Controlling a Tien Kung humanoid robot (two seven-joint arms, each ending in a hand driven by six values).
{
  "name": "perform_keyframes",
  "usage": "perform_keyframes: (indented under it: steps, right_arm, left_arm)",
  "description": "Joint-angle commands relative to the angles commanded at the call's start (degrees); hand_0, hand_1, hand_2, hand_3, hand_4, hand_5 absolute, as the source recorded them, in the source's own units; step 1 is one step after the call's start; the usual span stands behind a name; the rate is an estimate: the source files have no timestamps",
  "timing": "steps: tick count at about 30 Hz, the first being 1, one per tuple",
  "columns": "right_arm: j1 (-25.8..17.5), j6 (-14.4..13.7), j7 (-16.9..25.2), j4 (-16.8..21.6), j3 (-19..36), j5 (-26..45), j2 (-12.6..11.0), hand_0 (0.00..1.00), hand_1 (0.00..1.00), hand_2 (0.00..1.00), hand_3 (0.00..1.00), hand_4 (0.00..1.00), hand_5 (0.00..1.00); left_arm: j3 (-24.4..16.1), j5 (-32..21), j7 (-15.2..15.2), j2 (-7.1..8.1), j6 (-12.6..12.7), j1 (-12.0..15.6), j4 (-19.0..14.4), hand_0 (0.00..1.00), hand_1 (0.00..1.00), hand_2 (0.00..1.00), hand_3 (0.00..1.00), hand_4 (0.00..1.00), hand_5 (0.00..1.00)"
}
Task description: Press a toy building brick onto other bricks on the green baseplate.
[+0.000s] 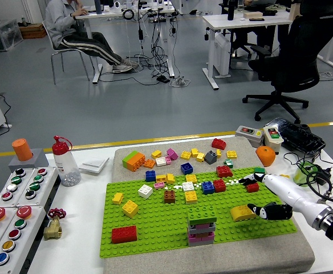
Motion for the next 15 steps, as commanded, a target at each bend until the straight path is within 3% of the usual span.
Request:
perform_keyframes:
  steps: [9,15]
  right_arm:
    - [3.6,2.6,-1.7,-2.2,-3.6,-11.0,1.2,0.85,0.793,0.743,0.768,0.693,0.133]
    - [5.7,5.1,-2.6,-4.1,-5.2,-12.0,2.6,0.852,0.794,0.746,0.771,0.696,0.144]
  left_arm:
    - [0.2,-0.3,0.0,0.05,0.0,-0.1,0.0,0.62,0.589,0.594,0.44,0.296,0.944]
    - [0.2,-0.4,-0.1,0.08,0.0,-0.2,0.0,0.619,0.589,0.592,0.44,0.295,0.943]
